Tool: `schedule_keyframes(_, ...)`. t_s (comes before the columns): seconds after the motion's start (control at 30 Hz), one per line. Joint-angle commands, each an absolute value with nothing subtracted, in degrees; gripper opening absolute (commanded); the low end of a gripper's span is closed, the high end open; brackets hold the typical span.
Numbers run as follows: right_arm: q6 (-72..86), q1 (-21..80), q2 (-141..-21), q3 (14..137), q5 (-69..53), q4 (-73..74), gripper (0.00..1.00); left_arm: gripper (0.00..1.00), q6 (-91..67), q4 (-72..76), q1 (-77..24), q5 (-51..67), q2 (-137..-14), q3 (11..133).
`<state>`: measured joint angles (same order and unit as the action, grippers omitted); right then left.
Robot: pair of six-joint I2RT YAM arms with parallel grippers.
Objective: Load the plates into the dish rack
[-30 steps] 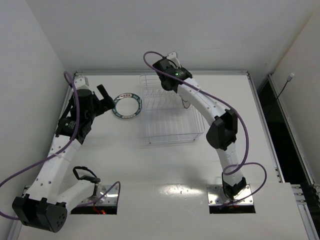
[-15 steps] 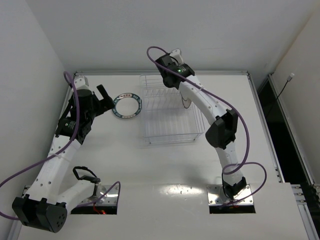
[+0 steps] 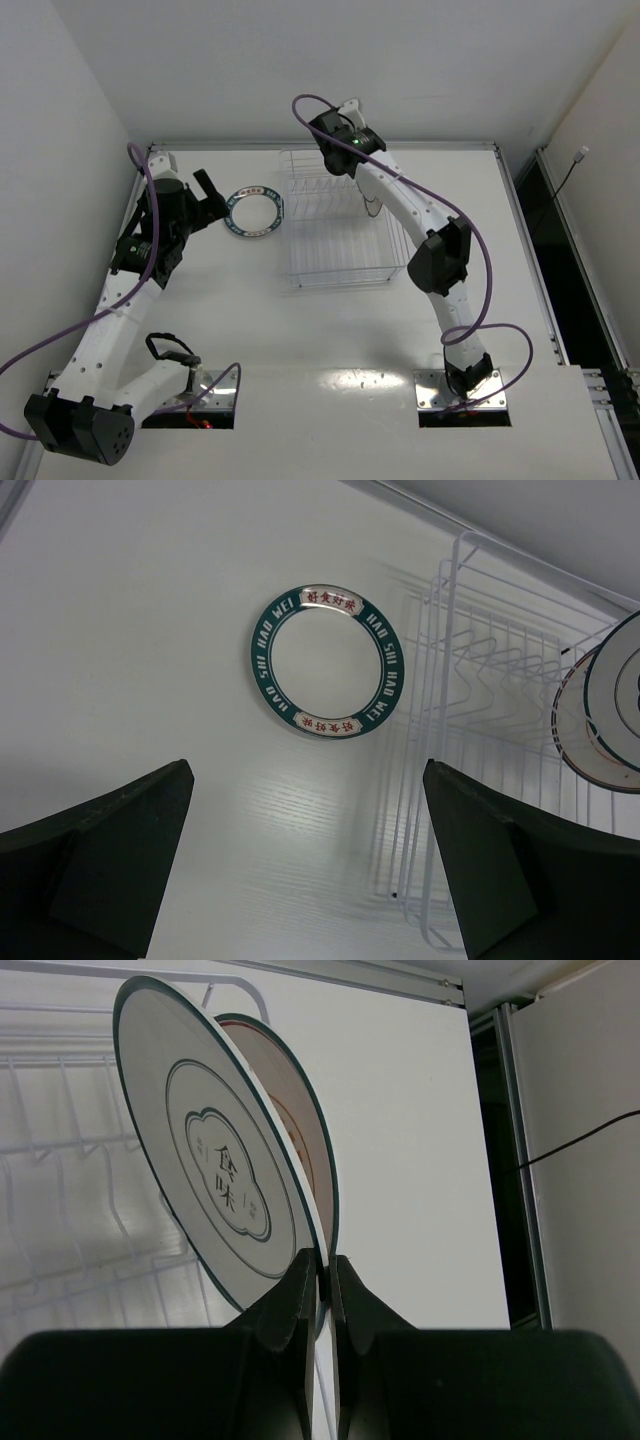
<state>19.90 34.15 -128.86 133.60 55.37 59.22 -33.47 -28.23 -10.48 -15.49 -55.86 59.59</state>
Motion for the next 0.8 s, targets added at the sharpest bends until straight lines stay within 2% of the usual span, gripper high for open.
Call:
schedule_keyframes(0.0,19.34,32.87,-127.88,135.79,59.76,59.33,0.0,1.0,-32.78,-28.12,-10.9,-15.73,-54.67,60.91)
schedule_keyframes(0.77,15.21,32.34,-123.05,134.82,64.42,55.81,0.0,1.0,-32.78,-28.12,-10.9,-15.73,-54.67,60.91)
